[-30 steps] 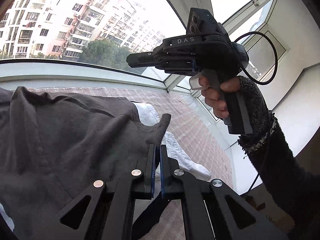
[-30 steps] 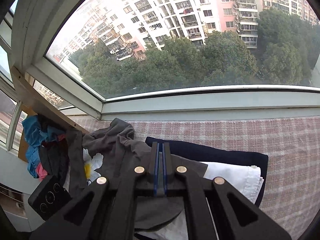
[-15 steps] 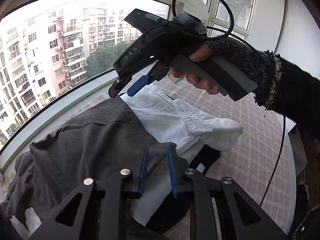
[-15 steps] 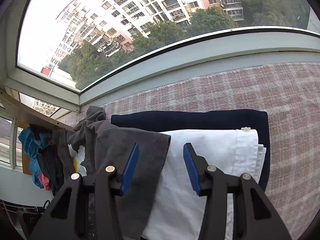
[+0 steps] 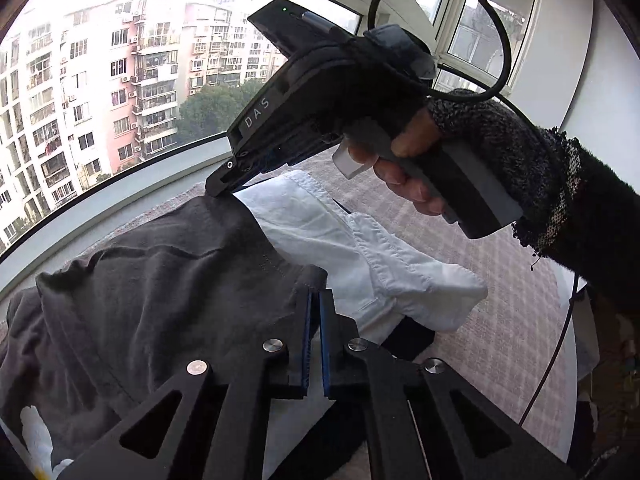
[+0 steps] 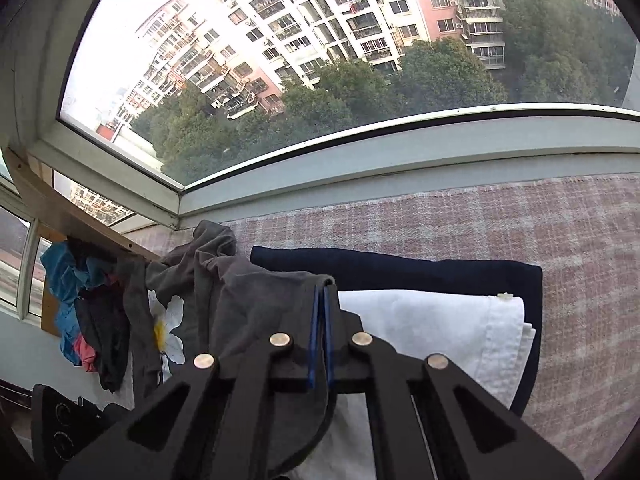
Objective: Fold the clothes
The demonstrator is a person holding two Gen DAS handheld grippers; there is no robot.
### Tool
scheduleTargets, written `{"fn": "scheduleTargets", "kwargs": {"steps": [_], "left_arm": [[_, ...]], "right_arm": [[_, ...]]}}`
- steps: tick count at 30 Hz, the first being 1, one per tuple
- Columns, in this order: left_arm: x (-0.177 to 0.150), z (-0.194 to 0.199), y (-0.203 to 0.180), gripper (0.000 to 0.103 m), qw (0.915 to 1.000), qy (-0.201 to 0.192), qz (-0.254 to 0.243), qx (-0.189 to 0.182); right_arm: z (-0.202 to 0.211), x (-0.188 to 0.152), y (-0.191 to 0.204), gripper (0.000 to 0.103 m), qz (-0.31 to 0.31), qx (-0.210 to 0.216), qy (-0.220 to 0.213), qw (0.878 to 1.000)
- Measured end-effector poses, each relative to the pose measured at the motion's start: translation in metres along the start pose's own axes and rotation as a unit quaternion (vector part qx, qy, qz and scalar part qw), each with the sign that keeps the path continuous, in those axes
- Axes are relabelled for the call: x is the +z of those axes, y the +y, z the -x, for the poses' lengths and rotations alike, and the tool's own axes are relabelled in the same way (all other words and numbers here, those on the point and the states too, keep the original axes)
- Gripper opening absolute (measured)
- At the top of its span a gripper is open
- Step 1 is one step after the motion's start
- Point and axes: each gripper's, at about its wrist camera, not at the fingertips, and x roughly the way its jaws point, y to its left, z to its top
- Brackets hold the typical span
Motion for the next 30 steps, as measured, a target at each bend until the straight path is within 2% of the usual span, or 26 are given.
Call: {"fn": "scheduleTargets", "kwargs": {"steps": [2,4,5,8,10,13,16,22,23,26,28,30], "left_arm": [[0.004,0.009,0.004,0.003,0.9986,-0.035,0.037,-0.014],[0.004,0.018,0.011,0.003,0.9947,-0.065,0.073,-0.031],[0.005,0.022,0.015,0.003,0.9919,-0.080,0.091,-0.039],[-0.007,0.036,0.037,0.003,0.9811,-0.110,0.147,-0.060],[-0.019,0.034,0.054,0.003,0.9771,-0.104,0.178,-0.054],[-0.031,0.026,0.072,0.003,0.9724,-0.095,0.206,-0.053],[-0.032,0.023,0.072,0.003,0.9740,-0.091,0.201,-0.052],[-0.022,0.017,0.060,0.003,0.9816,-0.076,0.166,-0.054],[-0.020,0.017,0.057,0.003,0.9832,-0.073,0.158,-0.054],[-0.015,0.016,0.046,0.003,0.9875,-0.063,0.135,-0.053],[-0.012,0.015,0.041,0.003,0.9895,-0.055,0.122,-0.053],[-0.010,0.014,0.037,0.003,0.9910,-0.048,0.114,-0.052]], "right_arm": [[0.027,0.010,0.005,0.003,-0.010,0.017,-0.042,0.999],[0.041,0.017,0.015,0.003,-0.013,0.035,-0.062,0.997],[0.042,0.020,0.023,0.003,-0.007,0.032,-0.058,0.998],[0.024,0.020,0.033,0.005,0.006,-0.014,-0.025,1.000],[0.008,0.015,0.026,0.025,-0.003,-0.052,0.000,0.999],[-0.015,0.000,0.006,0.030,-0.035,-0.068,0.034,0.997],[-0.034,-0.012,-0.008,0.030,-0.066,-0.053,0.069,0.994],[-0.048,-0.012,-0.016,0.031,-0.083,-0.043,0.079,0.992],[-0.048,-0.011,-0.017,0.031,-0.085,-0.044,0.081,0.992],[-0.041,-0.008,-0.014,0.031,-0.064,-0.084,0.070,0.992],[-0.041,-0.008,-0.015,0.036,-0.058,-0.082,0.073,0.992],[-0.047,-0.009,-0.017,0.037,-0.054,-0.080,0.085,0.992]]}}
